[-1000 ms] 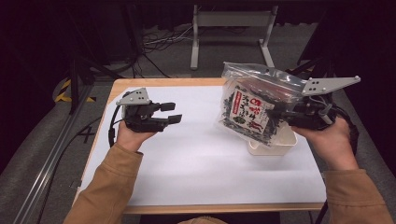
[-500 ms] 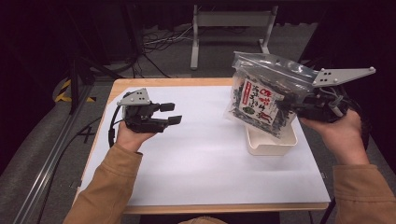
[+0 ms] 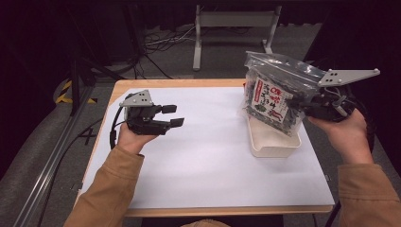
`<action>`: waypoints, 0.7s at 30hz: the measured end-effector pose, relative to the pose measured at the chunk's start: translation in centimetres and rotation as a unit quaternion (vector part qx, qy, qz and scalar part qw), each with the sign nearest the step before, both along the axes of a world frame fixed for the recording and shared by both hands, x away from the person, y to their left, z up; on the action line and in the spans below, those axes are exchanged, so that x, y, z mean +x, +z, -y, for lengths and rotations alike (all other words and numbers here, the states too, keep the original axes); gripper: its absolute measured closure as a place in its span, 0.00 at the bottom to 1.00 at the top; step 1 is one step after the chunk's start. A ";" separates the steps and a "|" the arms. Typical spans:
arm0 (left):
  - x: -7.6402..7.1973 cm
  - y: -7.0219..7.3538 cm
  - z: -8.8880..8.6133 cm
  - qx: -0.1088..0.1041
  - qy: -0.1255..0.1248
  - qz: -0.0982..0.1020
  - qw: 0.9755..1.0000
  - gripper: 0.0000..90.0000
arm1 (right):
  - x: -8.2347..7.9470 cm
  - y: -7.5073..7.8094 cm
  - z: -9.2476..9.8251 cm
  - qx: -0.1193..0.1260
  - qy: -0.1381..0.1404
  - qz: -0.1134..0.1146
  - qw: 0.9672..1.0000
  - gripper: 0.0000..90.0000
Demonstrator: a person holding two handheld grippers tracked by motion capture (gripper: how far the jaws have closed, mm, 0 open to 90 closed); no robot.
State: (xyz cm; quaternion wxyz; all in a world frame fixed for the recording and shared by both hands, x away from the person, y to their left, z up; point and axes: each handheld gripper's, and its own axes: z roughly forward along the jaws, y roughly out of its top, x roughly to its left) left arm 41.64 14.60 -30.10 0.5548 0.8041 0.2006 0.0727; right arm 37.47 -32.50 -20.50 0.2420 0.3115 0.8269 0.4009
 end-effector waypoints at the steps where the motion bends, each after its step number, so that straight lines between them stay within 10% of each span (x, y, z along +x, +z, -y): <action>1: 0.0 0.0 0.0 0.001 -0.001 0.001 1.000 0.45 | 0.1 -0.1 0.0 -0.003 -0.001 0.000 1.000 0.85; 21: 0.1 -0.2 -0.2 0.005 0.001 -0.004 1.000 0.45 | 1.5 -2.1 1.1 -0.023 -0.035 -0.029 0.999 0.85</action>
